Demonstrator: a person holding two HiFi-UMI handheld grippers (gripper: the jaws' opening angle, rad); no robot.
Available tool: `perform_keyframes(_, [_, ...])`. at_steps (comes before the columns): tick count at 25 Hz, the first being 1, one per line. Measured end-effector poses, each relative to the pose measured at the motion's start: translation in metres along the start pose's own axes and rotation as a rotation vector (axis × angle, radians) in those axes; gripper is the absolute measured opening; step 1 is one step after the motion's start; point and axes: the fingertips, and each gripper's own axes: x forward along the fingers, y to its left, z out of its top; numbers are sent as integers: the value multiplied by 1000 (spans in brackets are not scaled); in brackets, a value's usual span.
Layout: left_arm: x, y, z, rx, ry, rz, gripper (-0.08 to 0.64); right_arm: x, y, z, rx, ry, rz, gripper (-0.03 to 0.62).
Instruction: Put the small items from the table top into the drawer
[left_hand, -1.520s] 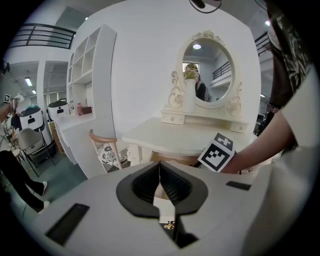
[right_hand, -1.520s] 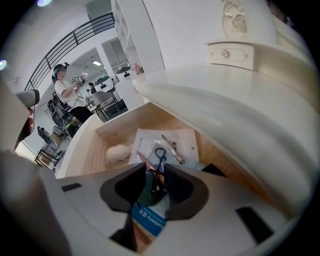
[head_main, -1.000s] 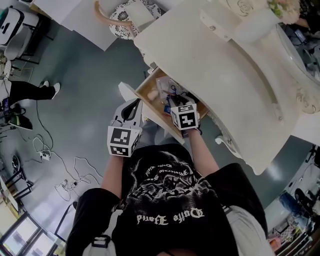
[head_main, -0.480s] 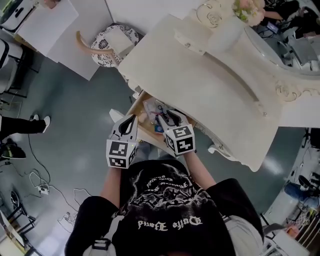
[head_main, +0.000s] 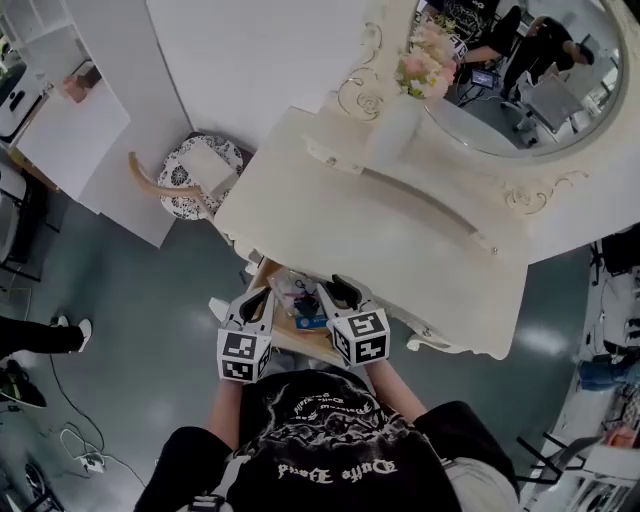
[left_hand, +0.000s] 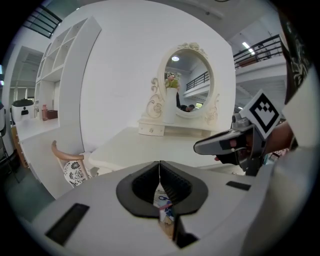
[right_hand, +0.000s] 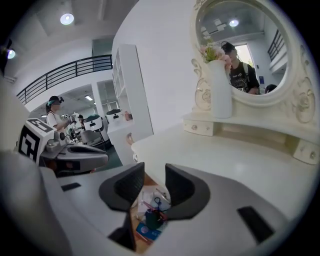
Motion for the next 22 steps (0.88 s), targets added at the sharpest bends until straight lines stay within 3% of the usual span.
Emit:
perform_keyframes(4, [12,-9,9,24,-6,-45,15,-17,-19,4,26,-34,-77,130])
perform_keyframes(8, [23,-21,14,48,-12,-82,15,-38,-42,14,58,-125,-171,77])
perform_keyframes(17, [31,-44,22,86,-22,-135,15,-53,-59,11,87,-157,-240,14])
perform_keyframes(22, [31,-43,21,77,-18,-130,15,-55,-62,4,97,-141,-249,12])
